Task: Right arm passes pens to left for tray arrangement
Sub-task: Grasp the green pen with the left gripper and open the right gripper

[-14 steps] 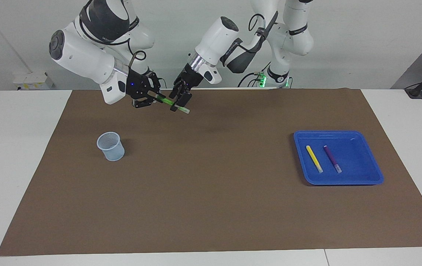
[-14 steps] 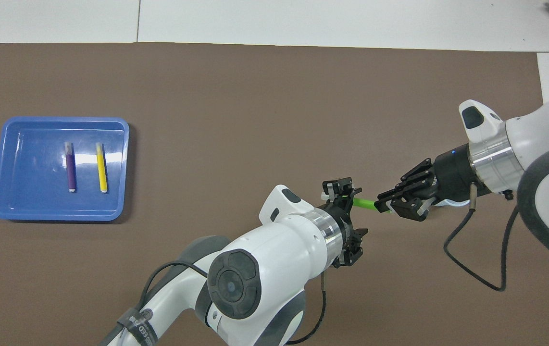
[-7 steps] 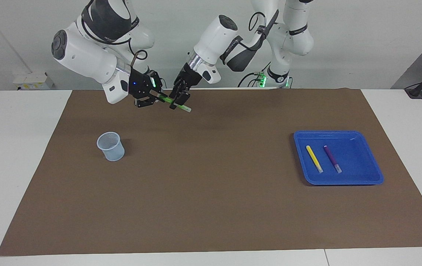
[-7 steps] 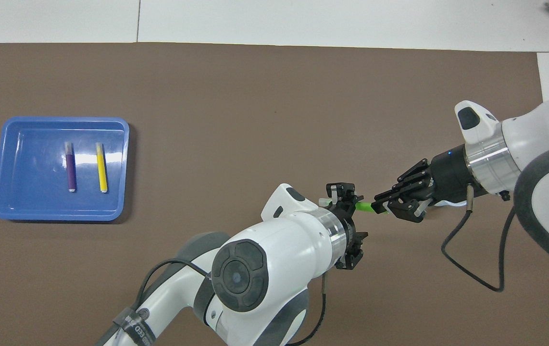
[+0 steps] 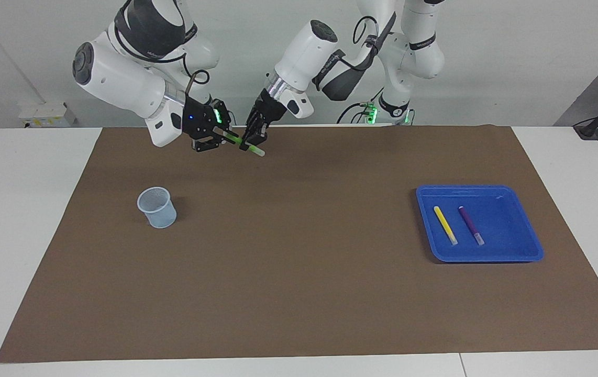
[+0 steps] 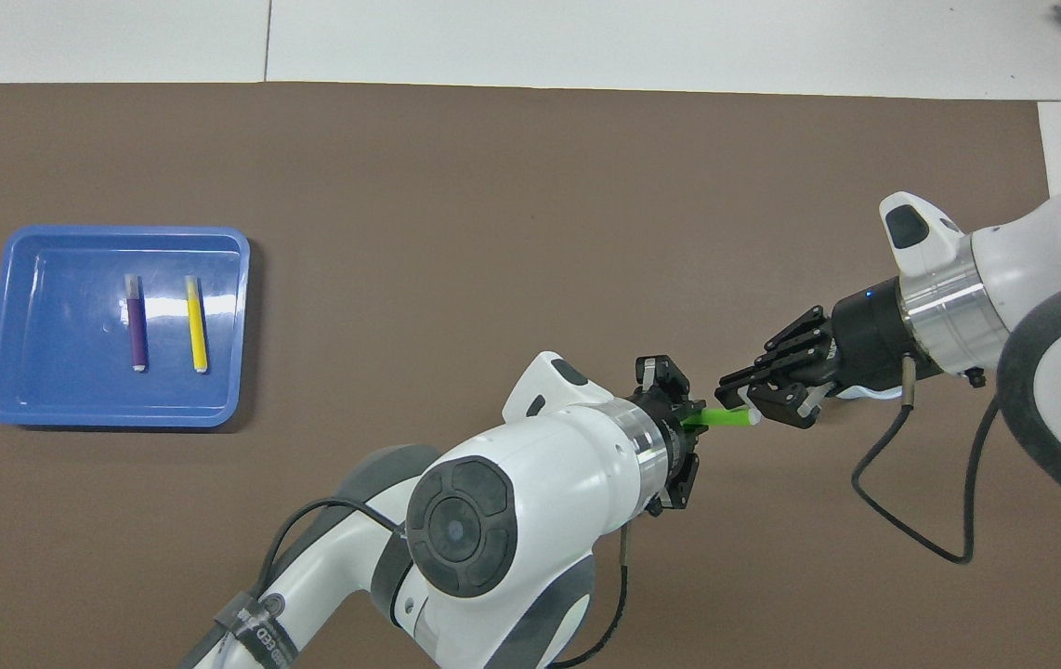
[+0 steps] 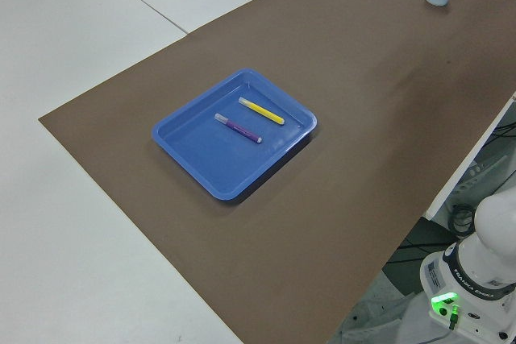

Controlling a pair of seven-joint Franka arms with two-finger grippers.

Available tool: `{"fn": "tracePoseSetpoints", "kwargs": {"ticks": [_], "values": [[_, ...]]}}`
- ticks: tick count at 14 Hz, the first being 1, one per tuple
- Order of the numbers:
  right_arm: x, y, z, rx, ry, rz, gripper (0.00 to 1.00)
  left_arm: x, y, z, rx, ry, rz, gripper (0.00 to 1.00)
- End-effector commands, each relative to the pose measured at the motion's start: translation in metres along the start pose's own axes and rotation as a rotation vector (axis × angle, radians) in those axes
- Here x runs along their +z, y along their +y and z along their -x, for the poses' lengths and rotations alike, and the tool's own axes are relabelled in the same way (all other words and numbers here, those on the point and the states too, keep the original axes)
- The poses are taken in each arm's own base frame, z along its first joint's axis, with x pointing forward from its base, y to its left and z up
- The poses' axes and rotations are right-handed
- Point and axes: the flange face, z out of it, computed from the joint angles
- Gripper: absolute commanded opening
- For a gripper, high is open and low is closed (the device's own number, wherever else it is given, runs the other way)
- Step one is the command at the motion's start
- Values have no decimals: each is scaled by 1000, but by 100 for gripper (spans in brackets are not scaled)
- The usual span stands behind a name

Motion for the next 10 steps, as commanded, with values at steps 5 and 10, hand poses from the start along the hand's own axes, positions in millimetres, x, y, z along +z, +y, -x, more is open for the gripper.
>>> {"fn": "tracePoseSetpoints", "kwargs": {"ticks": [5,10], "values": [[-4,0,-1,-20,29,-11,0,-10,3,7,45,53,-23,0],[-4,2,0,7,17,3,0,-54,49,-28,90,131,-20,0]]}}
